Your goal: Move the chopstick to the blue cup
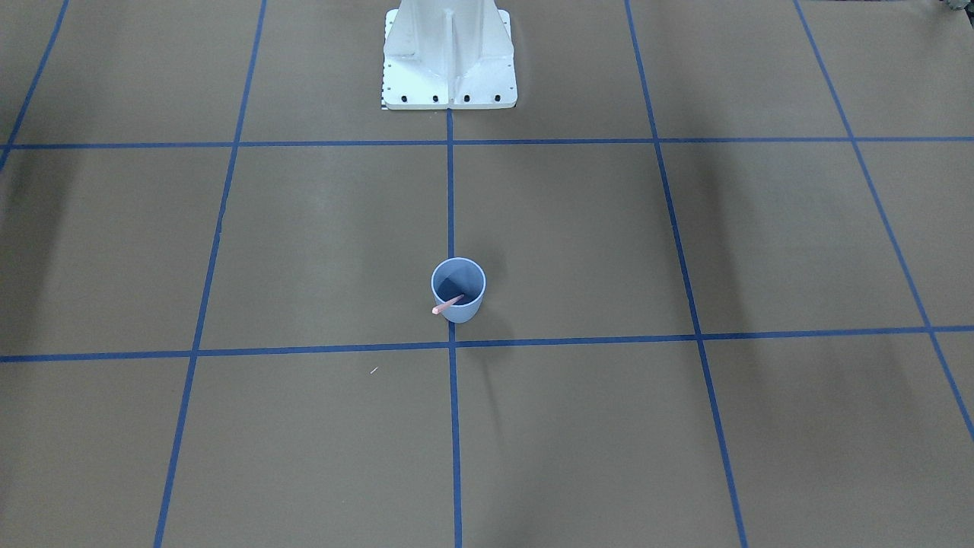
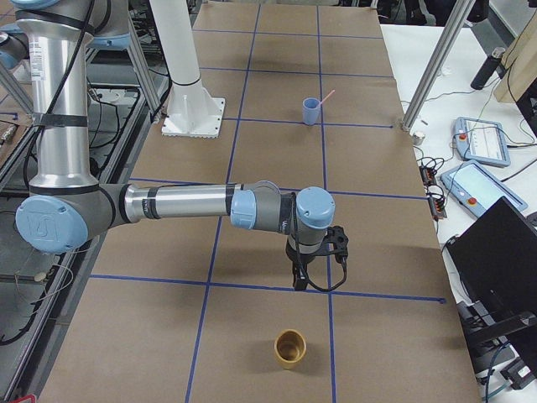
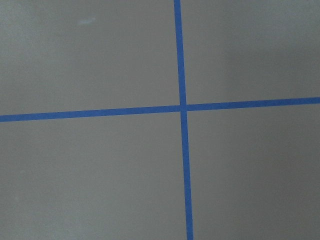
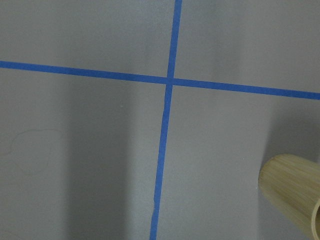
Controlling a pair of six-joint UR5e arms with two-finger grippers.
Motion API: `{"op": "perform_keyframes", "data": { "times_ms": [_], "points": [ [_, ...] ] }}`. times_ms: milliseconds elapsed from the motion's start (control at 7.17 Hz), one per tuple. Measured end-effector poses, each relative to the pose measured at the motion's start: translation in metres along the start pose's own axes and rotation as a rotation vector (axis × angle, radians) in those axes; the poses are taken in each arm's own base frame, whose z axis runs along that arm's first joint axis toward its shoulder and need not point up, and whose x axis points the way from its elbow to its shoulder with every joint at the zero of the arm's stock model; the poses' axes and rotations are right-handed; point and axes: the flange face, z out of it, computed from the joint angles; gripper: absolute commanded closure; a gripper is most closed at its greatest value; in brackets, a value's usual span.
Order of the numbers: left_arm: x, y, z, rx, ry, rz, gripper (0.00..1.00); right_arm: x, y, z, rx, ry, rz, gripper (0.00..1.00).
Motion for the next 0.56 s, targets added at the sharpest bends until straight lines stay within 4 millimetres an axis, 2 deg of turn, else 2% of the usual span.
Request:
{"op": "perform_keyframes", "data": {
  "times_ms": [558],
  "points": [
    [0.0003,-0.0003,0.0001,0.0,0.0,-0.007,0.02,-0.0015,-0.0025,-0.0055,0.016,0.001,-0.008,0.0]
  ]
}}
